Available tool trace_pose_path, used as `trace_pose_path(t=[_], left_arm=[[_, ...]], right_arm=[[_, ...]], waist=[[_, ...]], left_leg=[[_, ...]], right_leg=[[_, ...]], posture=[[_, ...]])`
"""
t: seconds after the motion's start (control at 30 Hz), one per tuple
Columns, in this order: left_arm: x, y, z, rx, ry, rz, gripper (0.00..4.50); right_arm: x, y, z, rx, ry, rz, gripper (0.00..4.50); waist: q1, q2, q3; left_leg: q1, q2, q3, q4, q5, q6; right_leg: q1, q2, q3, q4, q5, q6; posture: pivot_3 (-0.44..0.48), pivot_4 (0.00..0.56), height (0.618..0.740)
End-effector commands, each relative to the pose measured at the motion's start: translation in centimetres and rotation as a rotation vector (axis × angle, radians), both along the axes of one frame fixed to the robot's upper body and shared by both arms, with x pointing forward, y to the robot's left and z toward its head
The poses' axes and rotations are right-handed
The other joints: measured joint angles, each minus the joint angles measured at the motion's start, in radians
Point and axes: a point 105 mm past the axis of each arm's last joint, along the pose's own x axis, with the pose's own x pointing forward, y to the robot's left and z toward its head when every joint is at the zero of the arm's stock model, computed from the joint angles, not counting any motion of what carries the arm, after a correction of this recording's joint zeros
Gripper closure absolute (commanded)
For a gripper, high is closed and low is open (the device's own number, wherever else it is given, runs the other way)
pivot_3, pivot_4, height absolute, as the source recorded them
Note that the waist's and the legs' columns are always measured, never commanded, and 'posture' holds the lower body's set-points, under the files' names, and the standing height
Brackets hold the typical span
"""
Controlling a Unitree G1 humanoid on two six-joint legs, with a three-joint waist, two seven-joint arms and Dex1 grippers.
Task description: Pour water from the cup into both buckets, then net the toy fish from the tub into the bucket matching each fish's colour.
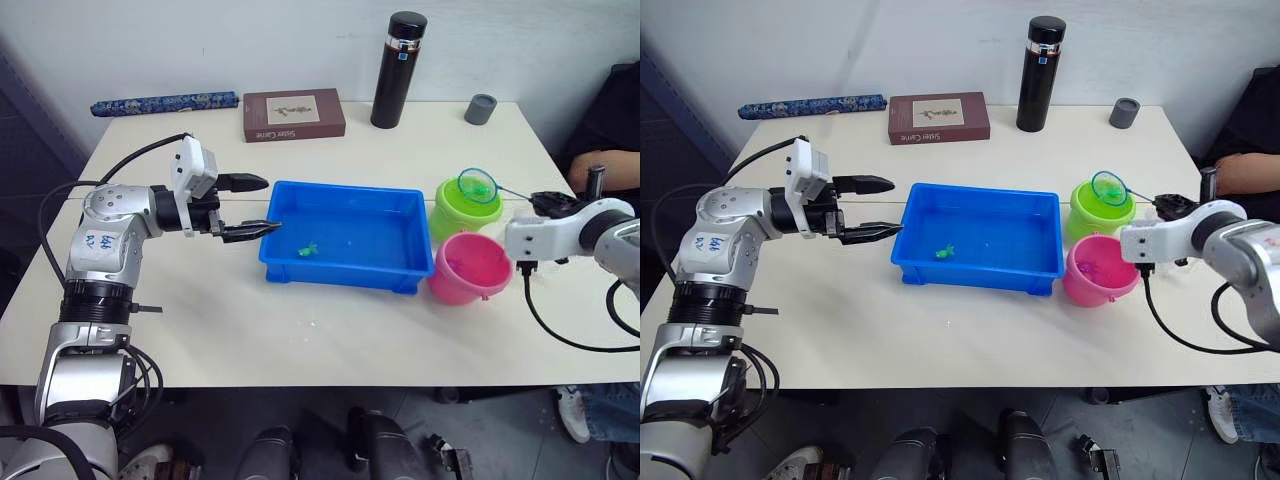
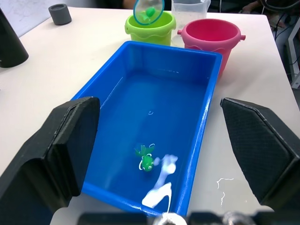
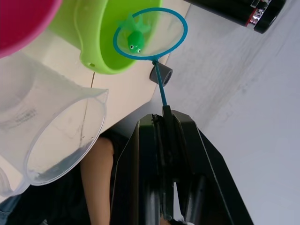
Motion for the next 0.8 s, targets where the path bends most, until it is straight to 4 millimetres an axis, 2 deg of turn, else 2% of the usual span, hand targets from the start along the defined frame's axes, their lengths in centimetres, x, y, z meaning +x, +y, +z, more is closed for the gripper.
trace_pose_path(t=[0.03,0.33,0.63,0.7,0.8], left_arm=[[0.0,-0.1,1.2,-0.001,-0.046,-0.015,0.06],[0.0,-0.7,0.8,-0.007,-0.033,-0.036,0.06],[-0.1,-1.0,0.5,-0.015,-0.025,-0.046,0.06],[-0.1,-0.9,0.5,-0.015,-0.024,-0.043,0.06],[-0.2,-0.3,0.5,-0.014,-0.022,-0.024,0.06]], right_arm=[[-0.5,0.1,2.1,-0.055,-0.117,0.011,4.50],[-1.9,0.8,1.5,-0.153,-0.247,0.037,4.50],[-2.1,1.3,-0.5,-0.195,-0.262,0.066,4.50],[-2.0,1.5,-0.1,-0.175,-0.286,0.074,4.50],[-1.4,2.4,2.4,-0.073,-0.367,0.123,4.50]], waist=[[0.000,0.000,0.000],[0.000,0.000,0.000],[-0.001,0.000,0.000],[-0.002,0.000,0.000],[-0.005,0.000,0.000]], left_leg=[[0.000,0.000,0.000,0.000,0.000,0.000],[0.001,0.000,0.001,0.002,0.001,-0.001],[0.002,0.000,0.002,0.002,0.001,-0.001],[0.002,0.000,0.002,0.002,0.001,-0.001],[0.003,0.000,0.003,0.002,0.001,-0.001]], right_leg=[[0.000,0.000,0.000,0.000,0.000,0.000],[0.000,0.001,0.000,0.002,0.000,0.000],[0.001,0.001,0.000,0.004,0.000,0.000],[0.001,0.001,0.000,0.004,0.000,0.000],[0.001,0.001,0.000,0.005,0.000,0.000]], posture=[[0.000,0.150,0.740],[0.000,0.150,0.740],[0.000,0.150,0.740],[0.000,0.150,0.740],[0.000,0.150,0.740]])
